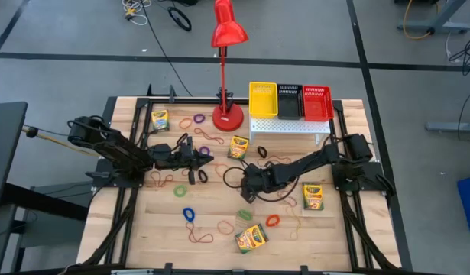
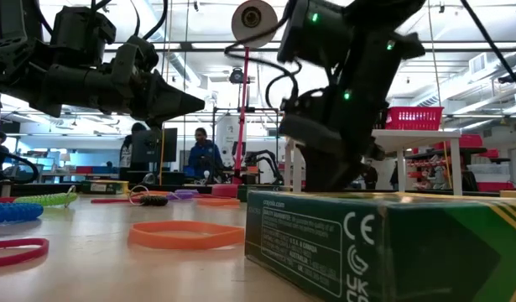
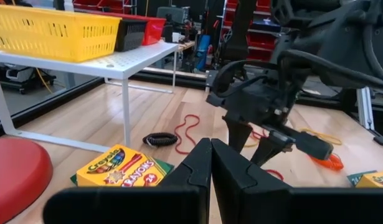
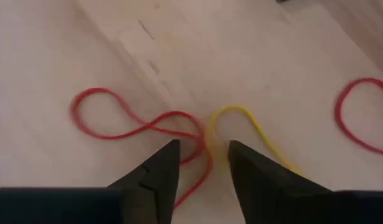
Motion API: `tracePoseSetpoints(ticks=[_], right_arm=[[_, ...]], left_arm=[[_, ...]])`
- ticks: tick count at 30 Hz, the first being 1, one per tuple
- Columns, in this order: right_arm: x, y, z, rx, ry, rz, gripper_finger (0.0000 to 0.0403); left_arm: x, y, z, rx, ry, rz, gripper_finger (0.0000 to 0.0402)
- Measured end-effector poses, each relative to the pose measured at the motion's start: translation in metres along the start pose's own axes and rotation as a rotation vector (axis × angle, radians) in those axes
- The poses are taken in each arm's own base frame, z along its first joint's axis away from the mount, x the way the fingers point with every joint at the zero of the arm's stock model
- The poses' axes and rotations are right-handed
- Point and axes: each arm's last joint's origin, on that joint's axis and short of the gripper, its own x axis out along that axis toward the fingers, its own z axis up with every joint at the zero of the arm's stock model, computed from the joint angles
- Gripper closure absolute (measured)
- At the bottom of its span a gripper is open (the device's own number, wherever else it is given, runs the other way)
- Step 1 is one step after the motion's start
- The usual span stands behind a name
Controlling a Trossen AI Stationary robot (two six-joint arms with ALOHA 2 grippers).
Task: Pick & Place Office Desk Supplies
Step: Put the yellow rubber band into the black bin on the shelf
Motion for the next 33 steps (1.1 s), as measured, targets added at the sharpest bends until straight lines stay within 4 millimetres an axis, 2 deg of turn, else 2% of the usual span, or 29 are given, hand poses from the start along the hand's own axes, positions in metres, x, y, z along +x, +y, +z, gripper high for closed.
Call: tracePoseSetpoints(ticks=[13,25,29,33], right_arm=[[-0.004,0.008,-0.002,-0.105,-0.017,0.012,0.0394],[-0.04,0.039,0.003,-0.193,-0.068,0.011,0.0399],[-0.05,0.045,0.006,-0.226,-0.073,0.017,0.0397],[-0.069,0.046,0.012,-0.248,-0.106,0.042,0.04]], left_arm=[[0.0,0.0,0.0,0.001,0.003,0.001,0.0387],[0.0,0.0,0.0,0.0,0.003,0.001,0.0387],[0.0,0.0,0.0,0.001,0.002,0.001,0.0387],[0.0,0.0,0.0,0.0,0.002,0.001,0.0387]])
